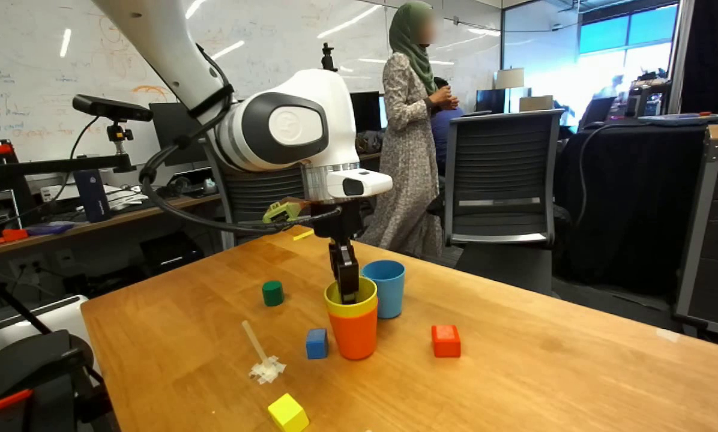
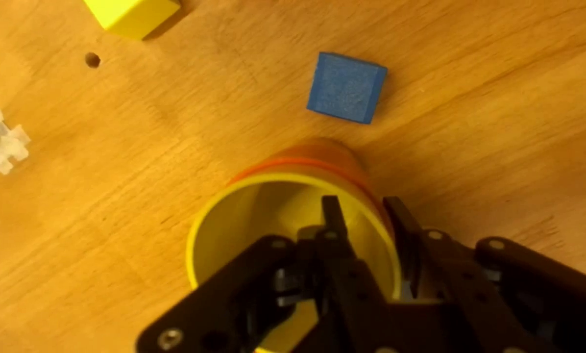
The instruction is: Stack the three cups together
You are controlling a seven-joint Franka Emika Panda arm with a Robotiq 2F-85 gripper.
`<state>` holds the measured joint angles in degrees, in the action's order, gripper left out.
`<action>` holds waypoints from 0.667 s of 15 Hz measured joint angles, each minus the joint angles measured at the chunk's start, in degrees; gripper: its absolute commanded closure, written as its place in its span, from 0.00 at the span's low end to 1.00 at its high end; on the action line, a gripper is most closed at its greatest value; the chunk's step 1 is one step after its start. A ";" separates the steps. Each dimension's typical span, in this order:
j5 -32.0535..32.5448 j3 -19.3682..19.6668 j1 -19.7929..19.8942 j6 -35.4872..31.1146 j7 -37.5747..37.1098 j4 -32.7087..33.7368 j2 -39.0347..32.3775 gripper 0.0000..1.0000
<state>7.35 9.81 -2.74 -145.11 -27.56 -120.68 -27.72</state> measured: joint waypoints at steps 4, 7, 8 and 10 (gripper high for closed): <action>0.00 -0.22 -1.73 0.02 0.04 -0.75 2.42 0.98; 0.00 -0.46 -2.67 0.22 0.28 -1.75 4.40 0.98; 0.00 -0.52 -2.79 0.27 0.43 -2.08 4.92 0.98; 0.00 -0.65 -2.80 0.47 0.99 -2.66 5.80 0.98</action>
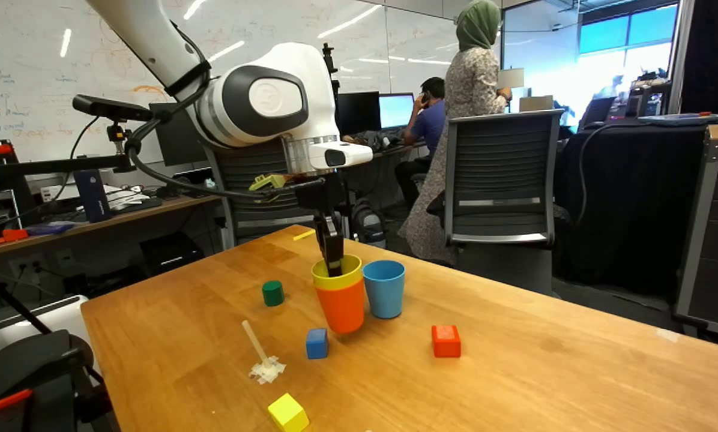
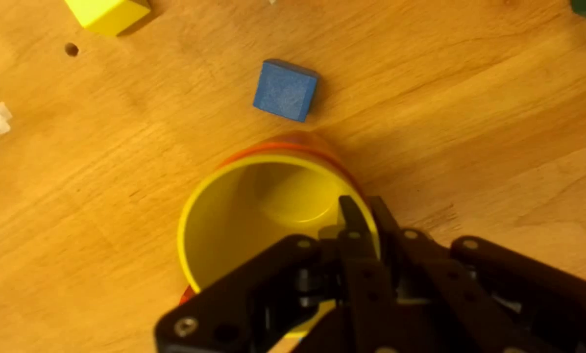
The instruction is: Stack the three cups together
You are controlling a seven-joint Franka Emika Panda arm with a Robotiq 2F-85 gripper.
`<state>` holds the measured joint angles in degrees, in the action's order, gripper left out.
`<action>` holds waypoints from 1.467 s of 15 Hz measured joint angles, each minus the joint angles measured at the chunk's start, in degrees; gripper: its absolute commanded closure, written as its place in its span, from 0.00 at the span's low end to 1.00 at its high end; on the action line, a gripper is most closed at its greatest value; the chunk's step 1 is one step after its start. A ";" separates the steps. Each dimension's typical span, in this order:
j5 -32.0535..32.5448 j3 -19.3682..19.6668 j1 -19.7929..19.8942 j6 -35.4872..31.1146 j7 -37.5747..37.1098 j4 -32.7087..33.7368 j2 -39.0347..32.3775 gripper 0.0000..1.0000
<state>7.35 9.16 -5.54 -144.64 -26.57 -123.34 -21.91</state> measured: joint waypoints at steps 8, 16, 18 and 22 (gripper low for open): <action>-1.92 -0.55 0.69 6.41 2.17 0.87 7.94 0.98; -7.23 -1.47 2.55 17.36 2.14 12.15 10.57 0.98; -8.68 -1.72 2.85 17.51 1.96 15.04 9.52 0.98; -11.15 -1.95 3.31 17.32 1.36 19.35 6.19 0.98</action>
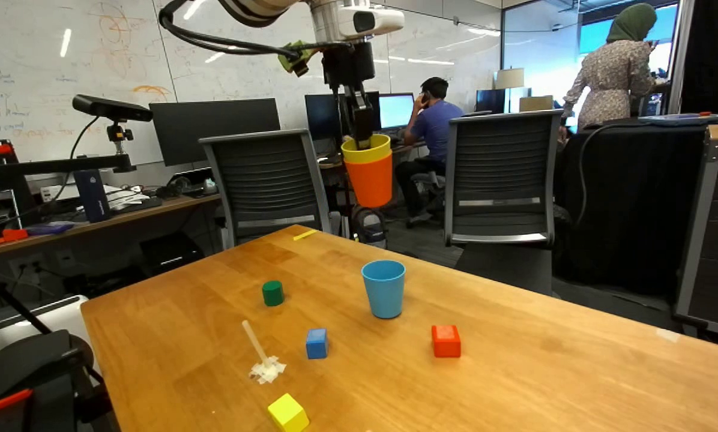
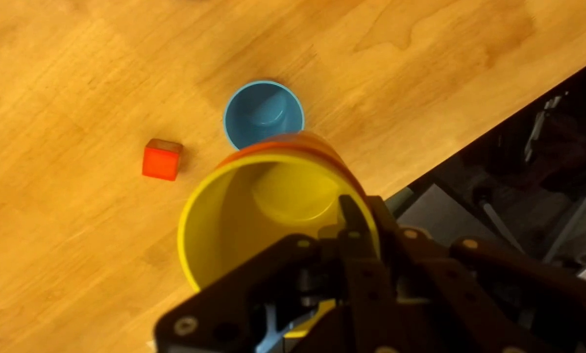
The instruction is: Stack the three cups together
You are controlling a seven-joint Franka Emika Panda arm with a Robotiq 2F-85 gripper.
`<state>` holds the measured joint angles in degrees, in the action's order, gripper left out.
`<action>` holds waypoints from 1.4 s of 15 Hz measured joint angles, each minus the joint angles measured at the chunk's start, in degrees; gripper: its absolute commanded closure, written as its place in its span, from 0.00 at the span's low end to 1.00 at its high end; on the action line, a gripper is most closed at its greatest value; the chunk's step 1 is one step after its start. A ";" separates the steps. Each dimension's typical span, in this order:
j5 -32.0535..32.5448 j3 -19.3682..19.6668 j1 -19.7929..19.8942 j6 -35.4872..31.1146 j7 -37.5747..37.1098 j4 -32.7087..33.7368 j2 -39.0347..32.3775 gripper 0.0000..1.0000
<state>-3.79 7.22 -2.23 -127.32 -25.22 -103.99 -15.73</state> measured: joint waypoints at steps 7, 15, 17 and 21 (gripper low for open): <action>-0.25 0.00 0.29 -0.27 -1.81 4.13 -7.13 0.98; -0.25 -0.01 0.50 -0.63 -3.27 7.09 -13.69 0.98; -0.25 -0.03 0.46 -1.21 -3.28 7.51 -14.74 0.98; -0.25 -0.11 0.35 -2.14 -3.29 7.65 -16.29 0.98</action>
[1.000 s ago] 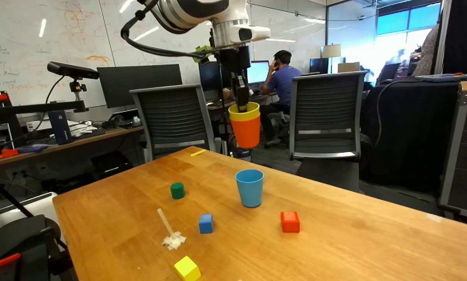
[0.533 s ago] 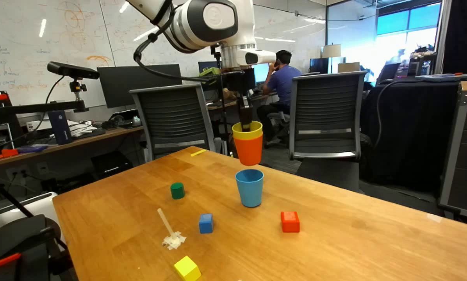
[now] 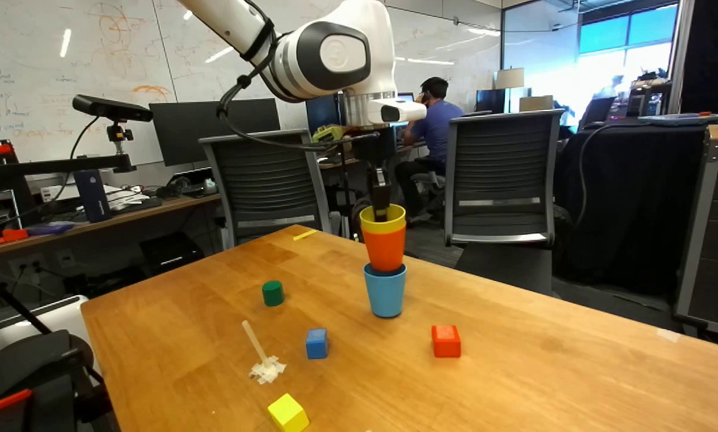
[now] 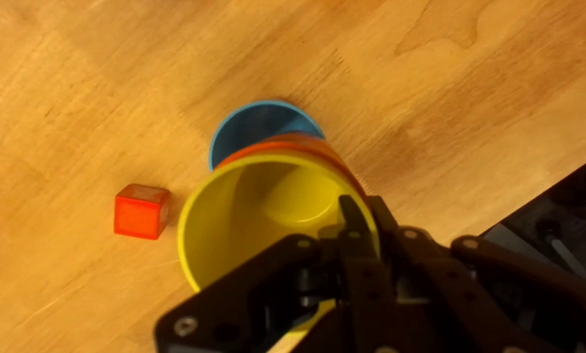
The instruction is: Stack the three cups together
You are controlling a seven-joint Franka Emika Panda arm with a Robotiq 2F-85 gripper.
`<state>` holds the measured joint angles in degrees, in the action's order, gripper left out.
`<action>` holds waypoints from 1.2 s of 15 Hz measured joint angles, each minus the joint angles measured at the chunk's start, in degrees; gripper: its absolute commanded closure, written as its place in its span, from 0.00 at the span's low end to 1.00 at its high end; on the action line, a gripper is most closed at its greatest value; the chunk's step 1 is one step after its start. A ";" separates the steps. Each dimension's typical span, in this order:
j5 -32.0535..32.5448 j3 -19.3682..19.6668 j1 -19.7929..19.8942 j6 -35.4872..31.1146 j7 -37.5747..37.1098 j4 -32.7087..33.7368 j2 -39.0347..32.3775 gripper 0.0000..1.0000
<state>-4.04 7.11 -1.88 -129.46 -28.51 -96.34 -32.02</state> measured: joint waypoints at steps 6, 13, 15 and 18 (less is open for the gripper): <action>-0.03 0.00 0.01 -0.24 0.00 -0.09 -1.42 0.98; -0.03 0.02 0.07 -0.56 0.08 -1.21 -1.53 0.98; -0.02 0.14 0.15 -0.84 0.08 -1.96 -1.61 0.98; 0.19 0.75 0.22 -1.56 0.07 -2.87 -2.31 0.67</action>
<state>-3.86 7.87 -1.66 -131.02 -28.43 -99.20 -34.33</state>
